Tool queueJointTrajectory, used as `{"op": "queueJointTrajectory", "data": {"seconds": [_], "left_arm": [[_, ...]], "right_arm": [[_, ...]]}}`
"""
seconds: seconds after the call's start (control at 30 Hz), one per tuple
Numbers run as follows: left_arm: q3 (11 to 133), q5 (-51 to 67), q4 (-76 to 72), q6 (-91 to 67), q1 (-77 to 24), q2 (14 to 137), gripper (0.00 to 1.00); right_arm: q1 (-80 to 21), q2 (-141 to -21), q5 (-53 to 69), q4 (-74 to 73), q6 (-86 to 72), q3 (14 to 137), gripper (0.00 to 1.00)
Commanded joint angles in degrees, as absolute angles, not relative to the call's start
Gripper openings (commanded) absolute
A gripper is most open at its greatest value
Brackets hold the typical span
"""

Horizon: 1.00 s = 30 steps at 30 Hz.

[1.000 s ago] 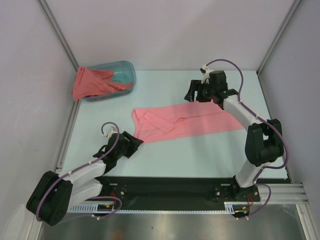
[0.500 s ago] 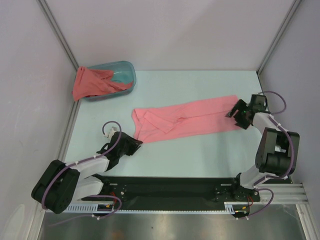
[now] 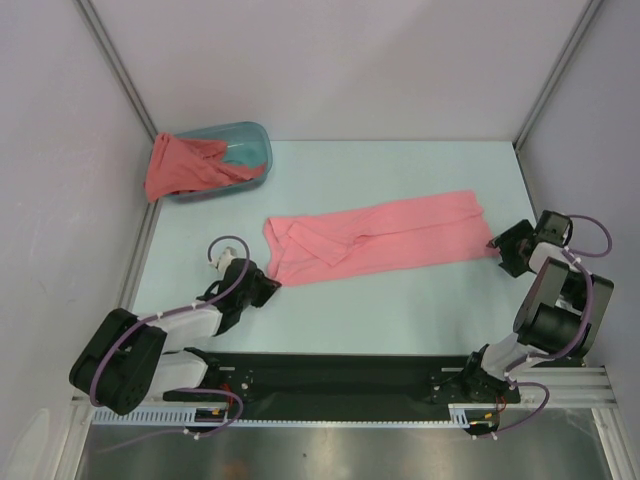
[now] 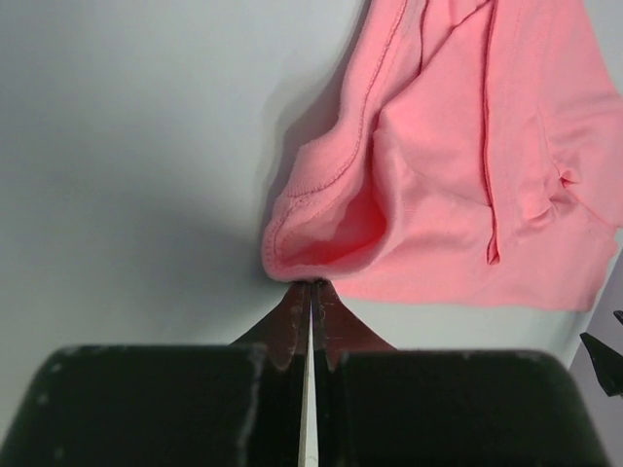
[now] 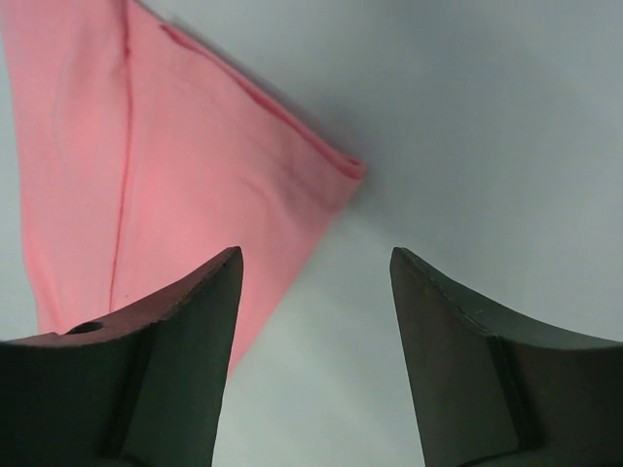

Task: Fold and stack the t-shirts
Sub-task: Fold the tshirt

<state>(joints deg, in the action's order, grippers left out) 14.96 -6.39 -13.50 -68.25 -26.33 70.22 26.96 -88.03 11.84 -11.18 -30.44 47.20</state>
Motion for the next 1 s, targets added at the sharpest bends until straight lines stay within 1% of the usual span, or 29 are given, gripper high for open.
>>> {"op": "queueJointTrajectory", "data": {"seconds": [0.0, 0.1, 0.13, 0.33, 0.4, 0.47, 0.53, 0.6, 0.63, 0.67, 0.8, 0.93, 0.97], "left_arm": [[17.5, -8.9, -13.4, -64.1, -25.7, 70.5, 0.00], [18.2, -9.3, -13.9, -62.8, -25.7, 70.6, 0.00], [18.4, -9.4, -13.8, -62.3, -25.7, 70.6, 0.00], [20.0, -10.3, -13.4, -60.1, -25.7, 70.4, 0.00], [20.4, -10.3, -13.3, -59.8, -25.7, 70.5, 0.00], [20.6, -10.4, -13.3, -59.7, -25.7, 70.7, 0.00], [20.8, -10.3, -13.5, -59.6, -25.7, 71.4, 0.00], [21.3, -10.3, -13.6, -59.6, -25.7, 72.0, 0.00], [21.4, -10.3, -13.7, -59.6, -25.7, 72.6, 0.00], [21.4, -10.4, -13.9, -59.6, -25.7, 73.0, 0.00], [24.5, -11.6, -14.1, -58.4, -25.7, 76.0, 0.00], [28.9, -12.5, -13.6, -57.3, -25.7, 81.0, 0.00], [30.0, -13.4, -13.5, -56.7, -25.7, 83.8, 0.00]], "right_arm": [[27.6, -89.8, 12.0, -7.1, -31.8, 46.1, 0.66], [27.8, -90.8, 12.6, -3.8, -32.2, 45.2, 0.63], [27.8, -91.1, 12.4, -2.9, -32.7, 45.3, 0.60], [27.4, -94.0, 11.1, -1.8, -34.4, 45.8, 0.56], [27.3, -94.8, 10.3, -1.3, -35.1, 45.7, 0.53], [27.2, -95.8, 10.2, -1.1, -35.6, 46.0, 0.47], [26.6, -97.2, 9.4, -1.3, -35.8, 46.5, 0.37], [26.5, -97.9, 9.1, -1.7, -35.9, 46.8, 0.20], [26.4, -98.0, 9.0, -2.3, -35.9, 46.8, 0.06], [26.4, -97.7, 8.6, -2.9, -35.9, 46.7, 0.00], [25.1, -94.2, 2.1, -8.3, -35.9, 45.5, 0.00], [20.2, -87.3, -4.6, -14.4, -38.0, 41.8, 0.00], [17.7, -83.8, -6.3, -14.8, -38.3, 40.9, 0.00]]}}
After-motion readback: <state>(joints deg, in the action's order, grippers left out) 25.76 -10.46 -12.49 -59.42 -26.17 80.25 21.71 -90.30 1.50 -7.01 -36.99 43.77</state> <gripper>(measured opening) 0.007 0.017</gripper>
